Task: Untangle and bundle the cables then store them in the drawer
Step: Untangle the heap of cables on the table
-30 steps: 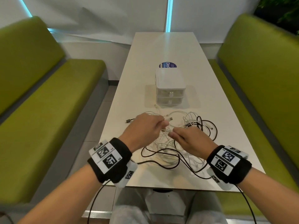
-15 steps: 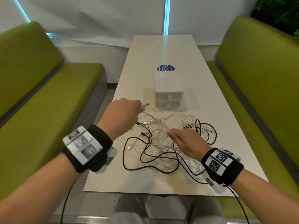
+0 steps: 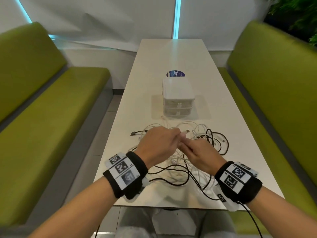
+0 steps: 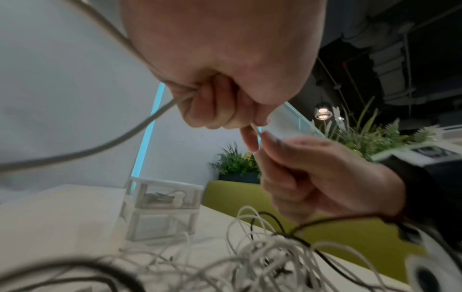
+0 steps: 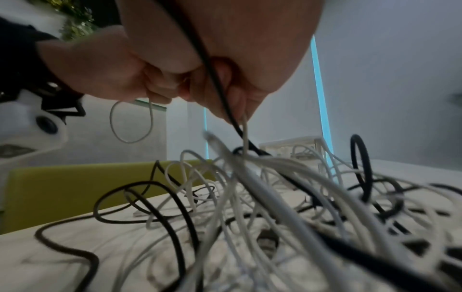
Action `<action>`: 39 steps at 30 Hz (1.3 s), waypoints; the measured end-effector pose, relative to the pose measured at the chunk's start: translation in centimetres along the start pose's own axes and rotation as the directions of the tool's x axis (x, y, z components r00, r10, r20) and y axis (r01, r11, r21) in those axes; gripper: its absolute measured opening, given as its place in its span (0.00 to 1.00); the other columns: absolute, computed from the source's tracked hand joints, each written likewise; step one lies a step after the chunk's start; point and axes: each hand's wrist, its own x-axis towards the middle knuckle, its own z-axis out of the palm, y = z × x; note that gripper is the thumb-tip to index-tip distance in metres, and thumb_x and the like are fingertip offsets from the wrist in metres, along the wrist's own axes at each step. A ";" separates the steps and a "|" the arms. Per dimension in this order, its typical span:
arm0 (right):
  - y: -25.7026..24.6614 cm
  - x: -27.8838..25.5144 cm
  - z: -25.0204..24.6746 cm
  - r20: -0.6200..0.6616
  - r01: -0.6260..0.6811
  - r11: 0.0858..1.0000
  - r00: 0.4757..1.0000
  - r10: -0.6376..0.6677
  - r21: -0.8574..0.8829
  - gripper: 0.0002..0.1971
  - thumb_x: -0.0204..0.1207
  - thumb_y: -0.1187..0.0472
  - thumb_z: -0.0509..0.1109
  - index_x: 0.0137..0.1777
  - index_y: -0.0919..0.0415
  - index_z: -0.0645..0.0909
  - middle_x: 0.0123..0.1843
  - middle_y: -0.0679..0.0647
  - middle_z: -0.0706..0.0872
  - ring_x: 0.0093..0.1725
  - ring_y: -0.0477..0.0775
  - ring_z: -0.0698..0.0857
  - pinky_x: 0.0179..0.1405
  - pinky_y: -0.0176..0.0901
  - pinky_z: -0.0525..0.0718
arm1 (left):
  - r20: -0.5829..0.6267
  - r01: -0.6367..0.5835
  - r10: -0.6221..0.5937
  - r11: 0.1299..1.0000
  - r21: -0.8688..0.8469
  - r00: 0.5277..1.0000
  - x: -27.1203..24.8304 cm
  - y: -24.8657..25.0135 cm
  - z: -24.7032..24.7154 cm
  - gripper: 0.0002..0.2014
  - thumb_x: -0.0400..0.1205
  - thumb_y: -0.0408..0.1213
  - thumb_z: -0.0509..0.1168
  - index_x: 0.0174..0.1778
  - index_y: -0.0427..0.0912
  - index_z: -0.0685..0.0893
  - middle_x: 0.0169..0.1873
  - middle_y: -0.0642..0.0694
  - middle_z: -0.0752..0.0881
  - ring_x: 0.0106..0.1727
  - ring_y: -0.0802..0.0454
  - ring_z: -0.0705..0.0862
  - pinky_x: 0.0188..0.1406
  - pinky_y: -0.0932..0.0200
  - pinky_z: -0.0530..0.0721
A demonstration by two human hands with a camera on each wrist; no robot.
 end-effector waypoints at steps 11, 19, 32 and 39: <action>2.2 0.2 0.7 0.115 -0.168 0.983 0.978 0.176 -0.076 0.27 0.79 0.34 0.39 0.33 0.52 0.67 0.26 0.52 0.78 0.30 0.53 0.78 0.34 0.49 0.76 | -0.086 0.234 -0.220 0.942 0.241 0.972 0.1 -5.5 -4.4 0.18 0.88 0.49 0.50 0.49 0.44 0.83 0.31 0.51 0.86 0.29 0.49 0.83 0.27 0.57 0.72; -0.6 0.1 0.2 0.105 -0.098 0.987 0.988 0.112 -0.124 0.24 0.83 0.42 0.45 0.40 0.55 0.75 0.27 0.56 0.80 0.30 0.60 0.79 0.32 0.49 0.72 | -0.019 -0.011 0.012 1.000 0.017 1.000 -0.2 0.1 0.2 0.13 0.87 0.45 0.57 0.50 0.43 0.84 0.44 0.46 0.88 0.49 0.44 0.85 0.47 0.50 0.80; 2.9 -1.6 0.1 0.057 -0.173 0.985 0.983 0.172 -0.004 0.25 0.82 0.35 0.41 0.32 0.48 0.65 0.25 0.47 0.73 0.27 0.46 0.74 0.30 0.39 0.68 | -0.006 0.108 -0.108 0.982 0.153 0.994 0.9 -5.2 -2.7 0.17 0.88 0.49 0.49 0.43 0.46 0.77 0.31 0.50 0.85 0.28 0.49 0.81 0.28 0.54 0.79; 1.1 -0.7 0.6 0.075 -0.139 0.985 0.986 0.147 -0.099 0.24 0.81 0.37 0.41 0.36 0.52 0.68 0.22 0.45 0.69 0.27 0.51 0.71 0.32 0.50 0.74 | -0.091 -0.046 0.049 0.998 0.042 0.995 0.6 -2.4 -0.3 0.14 0.86 0.44 0.56 0.55 0.42 0.85 0.47 0.47 0.89 0.46 0.50 0.84 0.45 0.57 0.79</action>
